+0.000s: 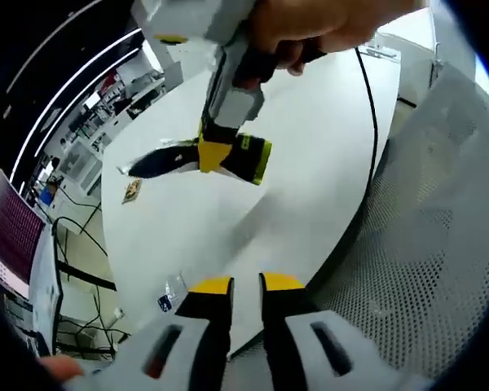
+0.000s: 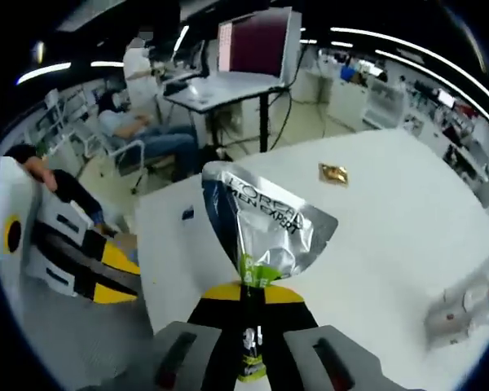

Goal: Arrange the skincare products in the storage area until every visible bottle or jar stands upright without overlapping.

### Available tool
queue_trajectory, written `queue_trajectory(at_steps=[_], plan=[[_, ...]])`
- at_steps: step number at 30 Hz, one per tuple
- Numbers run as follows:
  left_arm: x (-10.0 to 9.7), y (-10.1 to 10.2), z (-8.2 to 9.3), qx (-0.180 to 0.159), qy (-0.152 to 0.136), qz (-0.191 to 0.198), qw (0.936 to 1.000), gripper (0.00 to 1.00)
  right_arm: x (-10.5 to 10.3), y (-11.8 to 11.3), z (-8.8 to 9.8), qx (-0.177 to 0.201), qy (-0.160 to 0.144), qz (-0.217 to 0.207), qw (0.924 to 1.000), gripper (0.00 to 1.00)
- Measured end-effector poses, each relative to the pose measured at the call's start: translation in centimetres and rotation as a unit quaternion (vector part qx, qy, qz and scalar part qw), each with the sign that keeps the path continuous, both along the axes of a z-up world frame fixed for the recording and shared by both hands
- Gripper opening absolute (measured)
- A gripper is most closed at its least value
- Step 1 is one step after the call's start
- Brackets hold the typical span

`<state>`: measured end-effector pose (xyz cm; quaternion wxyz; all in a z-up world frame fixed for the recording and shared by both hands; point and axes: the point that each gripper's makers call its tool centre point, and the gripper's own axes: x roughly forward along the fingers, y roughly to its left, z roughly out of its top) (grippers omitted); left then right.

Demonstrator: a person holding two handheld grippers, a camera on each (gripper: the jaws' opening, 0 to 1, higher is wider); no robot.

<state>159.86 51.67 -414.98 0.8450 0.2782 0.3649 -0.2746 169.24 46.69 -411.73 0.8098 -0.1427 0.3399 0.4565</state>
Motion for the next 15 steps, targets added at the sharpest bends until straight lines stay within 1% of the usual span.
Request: queue_trajectory(at_steps=[1, 2, 4, 7, 10, 13, 15], plan=[[0.0, -0.2, 0.1, -0.005, -0.002, -0.004, 1.0, 0.05, -0.4, -0.4, 0.4, 0.011, 0.0, -0.009, 0.9999, 0.0], [0.0, -0.4, 0.3, -0.008, -0.006, -0.008, 0.9999, 0.03, -0.7, -0.8, 0.5, 0.012, -0.001, -0.01, 0.9999, 0.0], [0.0, -0.9, 0.7, -0.015, -0.014, -0.018, 0.9996, 0.04, -1.3, -1.6, 0.7, 0.013, -0.003, -0.012, 0.9998, 0.0], [0.7, -1.7, 2.6, -0.049, -0.058, -0.022, 0.9969, 0.01, -2.2, -1.9, 1.8, 0.03, -0.012, -0.011, 0.9994, 0.0], [0.7, -2.1, 3.4, -0.079, -0.056, -0.02, 0.9951, 0.03, -2.6, -2.0, 3.0, 0.035, -0.03, -0.015, 0.9988, 0.0], [0.5, -3.0, 4.1, -0.121, -0.047, -0.023, 0.9912, 0.07, -2.9, -1.8, 4.2, 0.054, -0.038, -0.023, 0.9976, 0.0], [0.4, -3.3, 4.9, -0.167, -0.028, -0.005, 0.9855, 0.02, -3.1, -1.8, 4.6, 0.058, -0.043, -0.026, 0.997, 0.0]])
